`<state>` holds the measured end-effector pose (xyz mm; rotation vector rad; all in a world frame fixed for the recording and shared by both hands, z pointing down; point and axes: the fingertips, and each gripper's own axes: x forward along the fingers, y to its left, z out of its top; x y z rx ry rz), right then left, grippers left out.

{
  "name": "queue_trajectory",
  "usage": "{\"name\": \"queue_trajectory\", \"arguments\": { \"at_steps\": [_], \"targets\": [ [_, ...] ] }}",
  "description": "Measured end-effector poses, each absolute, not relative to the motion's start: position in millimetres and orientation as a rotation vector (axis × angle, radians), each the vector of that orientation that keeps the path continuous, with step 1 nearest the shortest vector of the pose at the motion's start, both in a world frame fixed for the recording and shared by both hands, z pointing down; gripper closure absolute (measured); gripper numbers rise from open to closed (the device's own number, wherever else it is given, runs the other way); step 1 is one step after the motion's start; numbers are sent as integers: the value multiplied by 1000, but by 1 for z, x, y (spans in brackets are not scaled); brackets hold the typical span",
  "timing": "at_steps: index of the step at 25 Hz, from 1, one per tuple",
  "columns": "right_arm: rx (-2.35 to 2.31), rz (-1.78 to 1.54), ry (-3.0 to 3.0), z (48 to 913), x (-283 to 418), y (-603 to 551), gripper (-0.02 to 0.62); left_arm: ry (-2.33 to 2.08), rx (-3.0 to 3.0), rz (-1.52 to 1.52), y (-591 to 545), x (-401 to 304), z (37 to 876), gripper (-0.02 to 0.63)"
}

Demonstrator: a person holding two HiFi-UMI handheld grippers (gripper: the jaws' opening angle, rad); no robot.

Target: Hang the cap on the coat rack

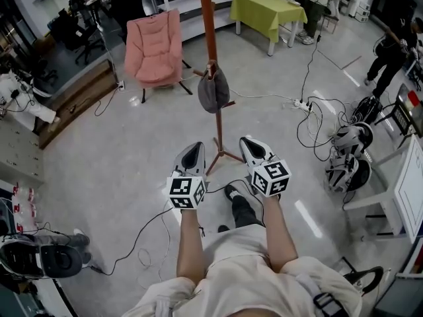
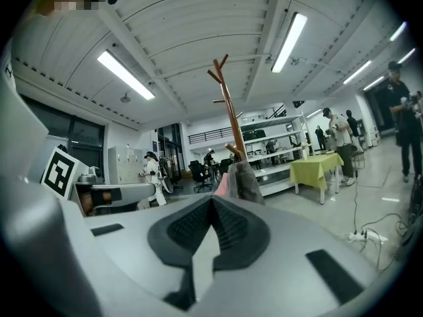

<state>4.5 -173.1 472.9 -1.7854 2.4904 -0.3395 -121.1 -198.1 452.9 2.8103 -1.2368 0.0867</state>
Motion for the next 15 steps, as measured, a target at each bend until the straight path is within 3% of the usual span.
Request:
{"name": "queue_trajectory", "arguments": {
  "at_steps": [15],
  "targets": [
    [-1805, -334, 2486, 476, 4, -173, 592, -1244, 2808, 81, -196, -127, 457, 600]
  ]
}}
